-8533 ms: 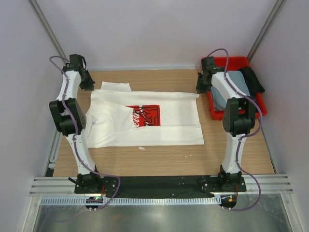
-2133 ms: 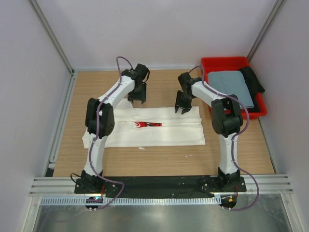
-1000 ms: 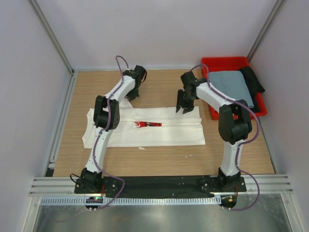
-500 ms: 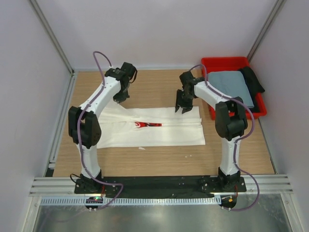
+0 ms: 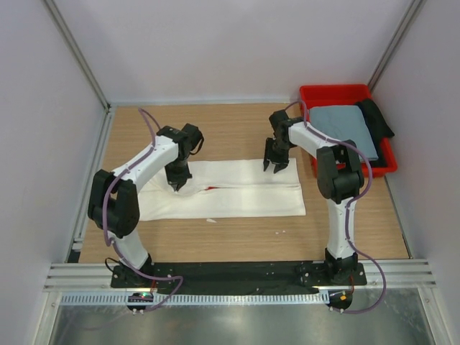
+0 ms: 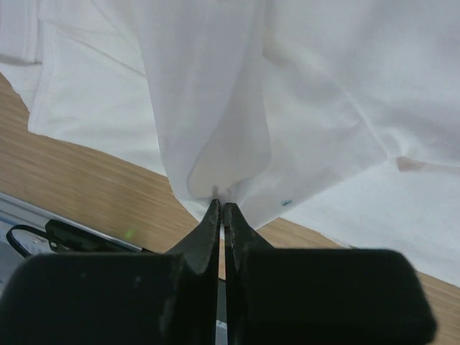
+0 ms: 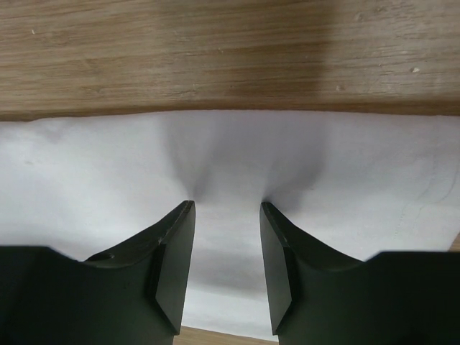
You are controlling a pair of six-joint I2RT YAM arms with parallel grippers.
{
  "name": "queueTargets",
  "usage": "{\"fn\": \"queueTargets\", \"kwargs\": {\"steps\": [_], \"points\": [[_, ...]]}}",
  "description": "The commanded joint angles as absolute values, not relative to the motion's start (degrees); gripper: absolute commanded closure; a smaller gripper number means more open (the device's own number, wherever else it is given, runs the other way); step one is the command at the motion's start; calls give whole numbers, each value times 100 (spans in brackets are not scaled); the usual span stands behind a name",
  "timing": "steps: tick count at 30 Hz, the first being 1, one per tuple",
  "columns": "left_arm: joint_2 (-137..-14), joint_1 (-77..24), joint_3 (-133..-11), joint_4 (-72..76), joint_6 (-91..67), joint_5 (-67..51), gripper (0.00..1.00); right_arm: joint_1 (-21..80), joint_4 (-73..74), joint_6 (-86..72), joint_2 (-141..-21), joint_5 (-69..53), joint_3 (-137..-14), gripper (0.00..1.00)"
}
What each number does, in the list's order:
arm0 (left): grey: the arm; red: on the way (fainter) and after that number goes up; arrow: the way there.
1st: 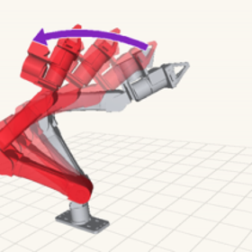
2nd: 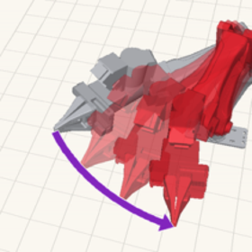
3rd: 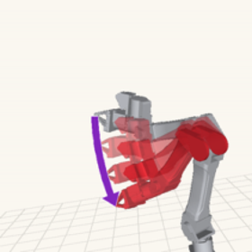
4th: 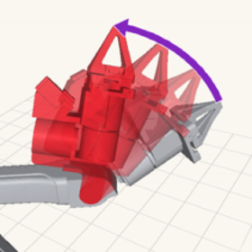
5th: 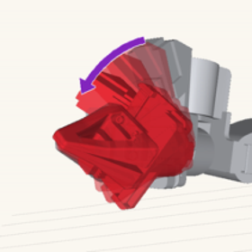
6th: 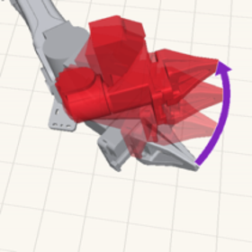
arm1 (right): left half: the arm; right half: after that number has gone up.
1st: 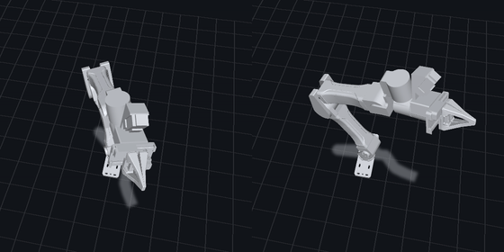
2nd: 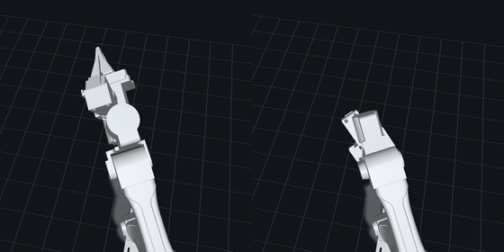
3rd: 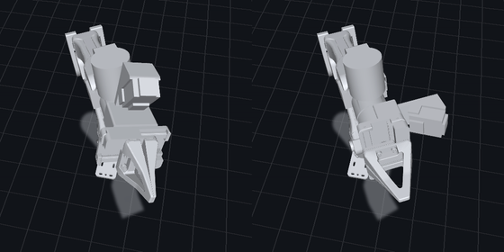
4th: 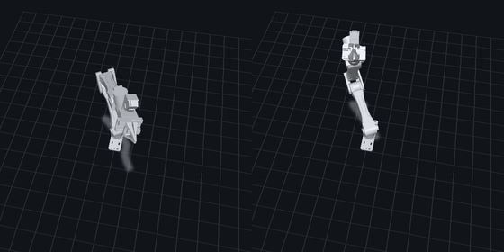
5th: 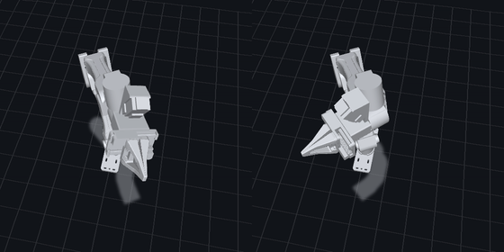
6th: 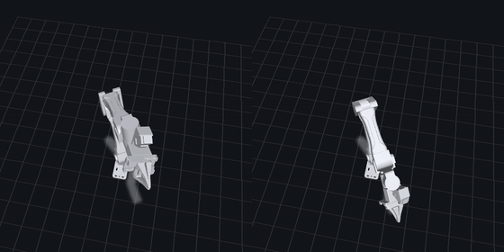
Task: Fold and stack the t-shirts
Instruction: Fold the tshirt
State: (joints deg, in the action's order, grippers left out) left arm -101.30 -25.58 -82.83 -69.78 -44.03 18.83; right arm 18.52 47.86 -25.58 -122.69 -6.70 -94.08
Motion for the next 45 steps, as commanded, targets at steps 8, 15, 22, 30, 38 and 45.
{"fn": "queueTargets", "kwargs": {"steps": [8, 15, 22, 30, 38, 45], "points": [[-9396, -2646, -7401, -6926, -4711, 1521, 98, 1828, 4869, -2443, -12437, -545, -9703, 52], [-9019, -2646, -7435, -6970, -4457, 1696, 64, 1933, 5036, -2452, -12077, -510, -9730, 51], [-8298, -2541, -7304, -6689, -4044, 1617, 36, 2144, 4825, -2487, -11751, -870, -9370, 48], [-8964, -1503, -7996, -6021, -3490, 782, 40, 2145, 4737, -2434, -11769, -1054, -9123, 64], [-9501, -844, -8587, -6240, -3375, 958, 43, 2294, 4501, -2619, -11242, -1248, -8368, 86], [-9677, -659, -8464, -6223, -3130, 1081, 41, 2338, 4333, -2540, -11057, -1055, -8023, 81]]}}
